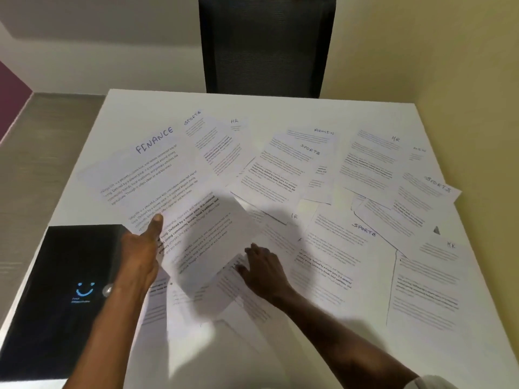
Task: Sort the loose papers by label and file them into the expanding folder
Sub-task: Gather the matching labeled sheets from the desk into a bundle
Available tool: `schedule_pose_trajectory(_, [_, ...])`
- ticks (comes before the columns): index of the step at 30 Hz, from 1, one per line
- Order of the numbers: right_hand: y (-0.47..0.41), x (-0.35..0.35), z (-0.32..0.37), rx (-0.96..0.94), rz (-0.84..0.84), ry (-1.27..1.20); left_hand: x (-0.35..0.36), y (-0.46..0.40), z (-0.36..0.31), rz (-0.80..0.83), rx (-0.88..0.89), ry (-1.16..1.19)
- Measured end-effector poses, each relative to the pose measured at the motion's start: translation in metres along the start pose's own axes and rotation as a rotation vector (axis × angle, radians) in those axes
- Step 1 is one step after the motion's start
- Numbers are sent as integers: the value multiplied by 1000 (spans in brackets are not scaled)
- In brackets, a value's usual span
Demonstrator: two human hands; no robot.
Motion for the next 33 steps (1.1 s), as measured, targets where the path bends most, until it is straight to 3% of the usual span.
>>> schedule_pose_trajectory(3, [-27, -30, -34, 21, -145, 89, -4, 1, -1, 13, -10, -24])
schedule_pose_trajectory(8, [-55, -36, -117, 124, 99, 277, -8, 11, 2, 24, -28, -26])
schedule_pose_trajectory(13, [-53, -45, -173, 247, 135, 293, -9, 22, 2, 17, -31, -18])
schedule_pose_trajectory(27, [-30, -60, -181, 309, -11, 244, -10, 48, -15, -31, -11, -81])
schedule_pose_trajectory(33, [-28, -79, -160, 189, -148, 75, -17, 54, -15, -36, 13, -110])
Point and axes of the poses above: each hand's wrist, its own y-axis away from the middle knuckle, its own x-axis out of the palm, z = x × y, the point moved 10 cm from there along -y, towards the middle knuckle, and after that the axes turned 10 degrees about -z, right-handed, at the moved point
